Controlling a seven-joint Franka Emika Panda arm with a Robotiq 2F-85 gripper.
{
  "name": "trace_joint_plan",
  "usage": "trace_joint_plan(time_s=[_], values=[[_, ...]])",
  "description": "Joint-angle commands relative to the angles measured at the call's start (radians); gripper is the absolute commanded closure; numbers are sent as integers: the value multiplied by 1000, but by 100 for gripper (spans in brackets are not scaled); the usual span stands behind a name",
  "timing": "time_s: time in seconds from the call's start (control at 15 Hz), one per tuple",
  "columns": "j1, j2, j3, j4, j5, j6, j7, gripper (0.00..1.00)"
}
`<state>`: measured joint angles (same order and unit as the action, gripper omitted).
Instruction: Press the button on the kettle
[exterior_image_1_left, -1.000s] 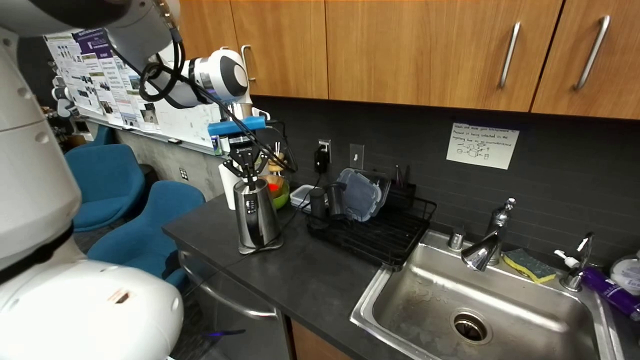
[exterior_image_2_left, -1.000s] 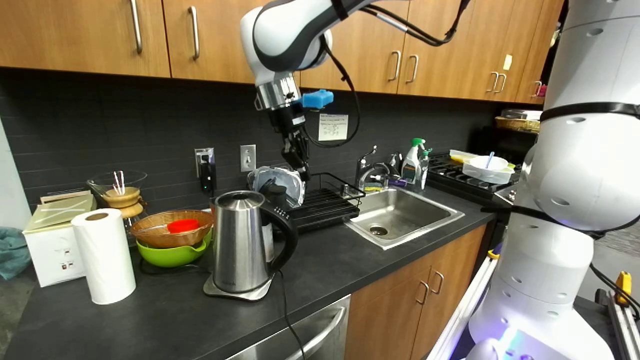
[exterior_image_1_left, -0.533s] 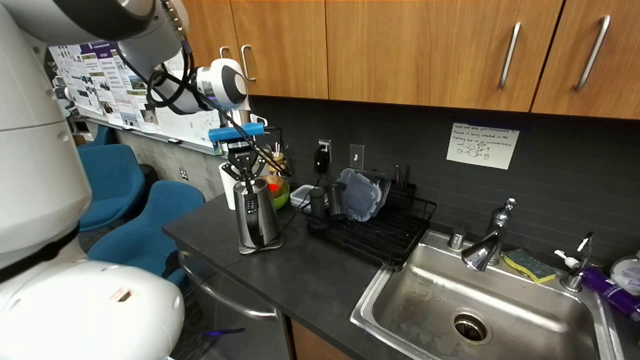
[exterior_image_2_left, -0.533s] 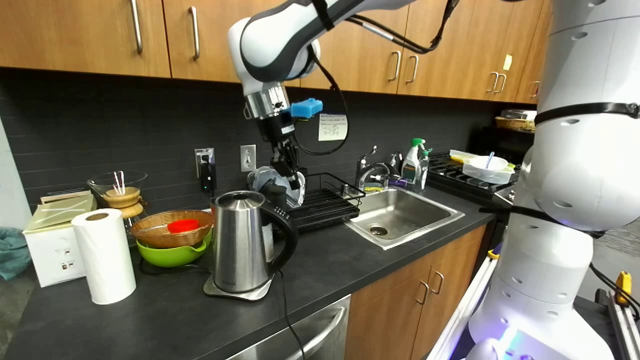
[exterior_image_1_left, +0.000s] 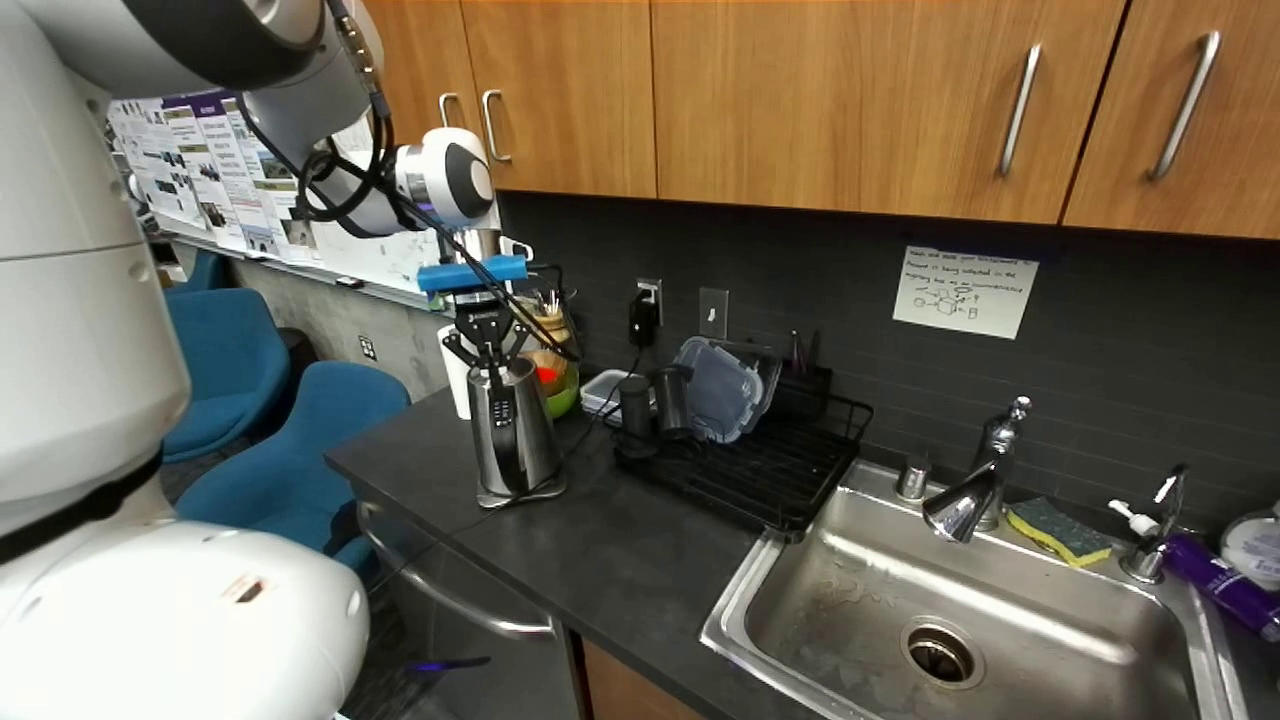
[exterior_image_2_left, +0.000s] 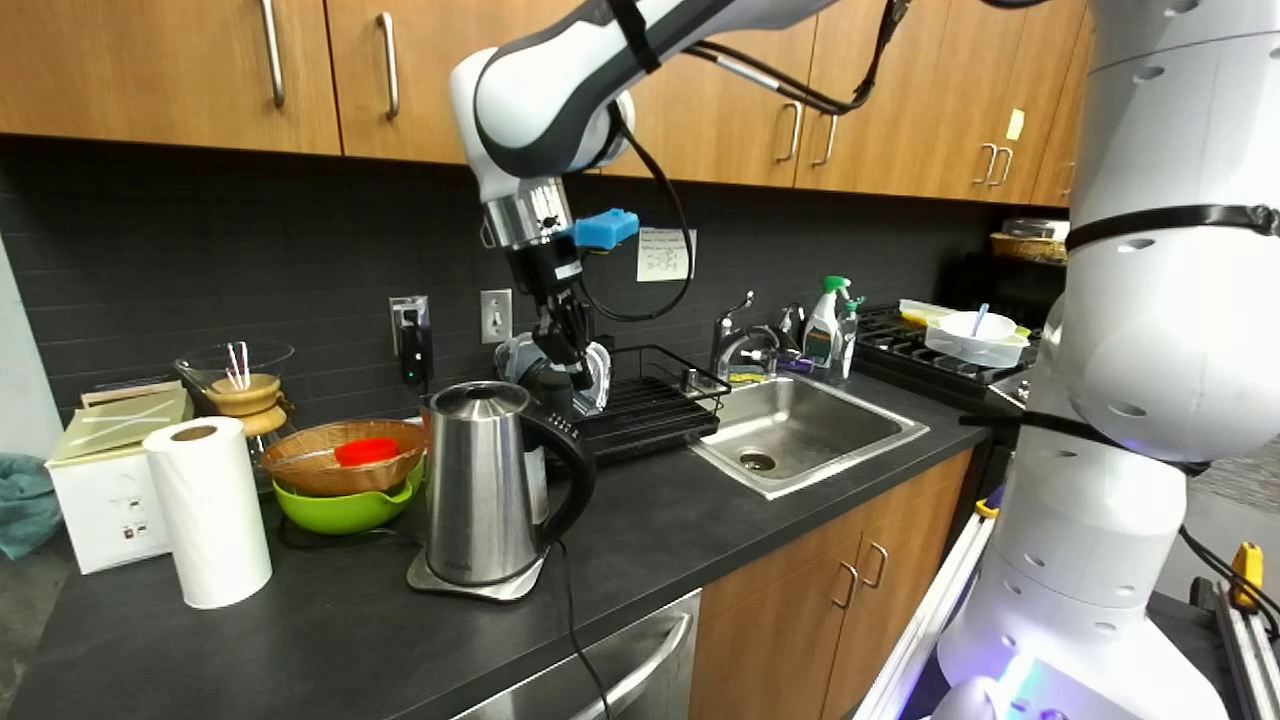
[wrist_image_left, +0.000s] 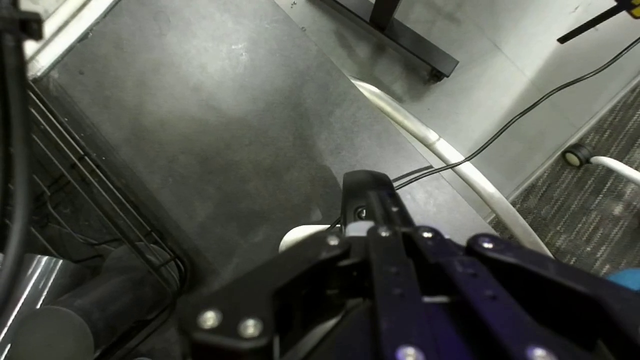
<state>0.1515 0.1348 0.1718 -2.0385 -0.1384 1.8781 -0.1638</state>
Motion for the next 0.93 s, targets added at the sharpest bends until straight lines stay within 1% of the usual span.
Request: trace_joint_plan(time_s=[0.0, 0.87], values=[[8, 4, 1, -1, 13, 6, 15, 100], [6, 26, 1, -26, 15, 10, 7, 100]])
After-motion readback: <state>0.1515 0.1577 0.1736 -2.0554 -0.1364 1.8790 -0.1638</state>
